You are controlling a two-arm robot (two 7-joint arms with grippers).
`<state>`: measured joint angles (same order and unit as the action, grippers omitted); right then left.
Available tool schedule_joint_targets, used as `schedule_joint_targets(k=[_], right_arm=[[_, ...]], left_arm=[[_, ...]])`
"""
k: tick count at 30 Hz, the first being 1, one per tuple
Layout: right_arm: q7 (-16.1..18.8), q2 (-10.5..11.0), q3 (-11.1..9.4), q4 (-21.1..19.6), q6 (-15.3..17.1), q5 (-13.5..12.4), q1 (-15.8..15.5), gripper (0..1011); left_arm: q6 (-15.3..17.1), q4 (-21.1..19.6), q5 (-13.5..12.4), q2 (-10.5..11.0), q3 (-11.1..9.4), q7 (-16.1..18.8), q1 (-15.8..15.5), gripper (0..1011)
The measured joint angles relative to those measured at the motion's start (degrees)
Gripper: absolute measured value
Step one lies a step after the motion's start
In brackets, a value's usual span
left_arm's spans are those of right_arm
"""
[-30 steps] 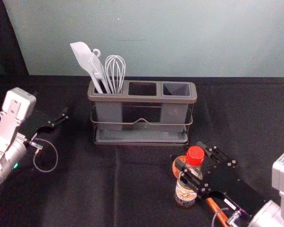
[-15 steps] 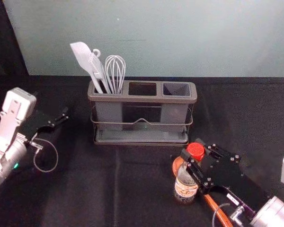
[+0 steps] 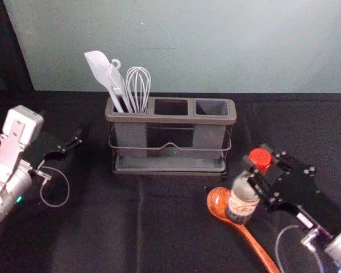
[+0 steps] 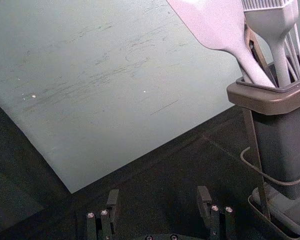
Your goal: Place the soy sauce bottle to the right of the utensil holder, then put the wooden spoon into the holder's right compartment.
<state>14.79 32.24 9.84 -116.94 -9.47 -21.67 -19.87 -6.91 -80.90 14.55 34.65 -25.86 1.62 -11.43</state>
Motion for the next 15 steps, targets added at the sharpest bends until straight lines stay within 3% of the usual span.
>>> schedule_joint_targets(k=[6, 11, 15], right_arm=[[-0.24, -0.33, -2.38, 1.67, 0.21, -0.20, 0.61, 375], [0.27, -1.92, -4.04, 7.76, -1.49, -1.02, 4.02, 375], [1.04, -2.56, -4.35, 10.23, -1.99, -1.37, 6.08, 375]], left_arm=[[0.00, 0.00, 0.00, 0.00, 0.00, 0.00, 0.00, 1000], [0.00, 0.00, 0.00, 0.00, 0.00, 0.00, 0.00, 1000], [0.00, 0.00, 0.00, 0.00, 0.00, 0.00, 0.00, 1000]])
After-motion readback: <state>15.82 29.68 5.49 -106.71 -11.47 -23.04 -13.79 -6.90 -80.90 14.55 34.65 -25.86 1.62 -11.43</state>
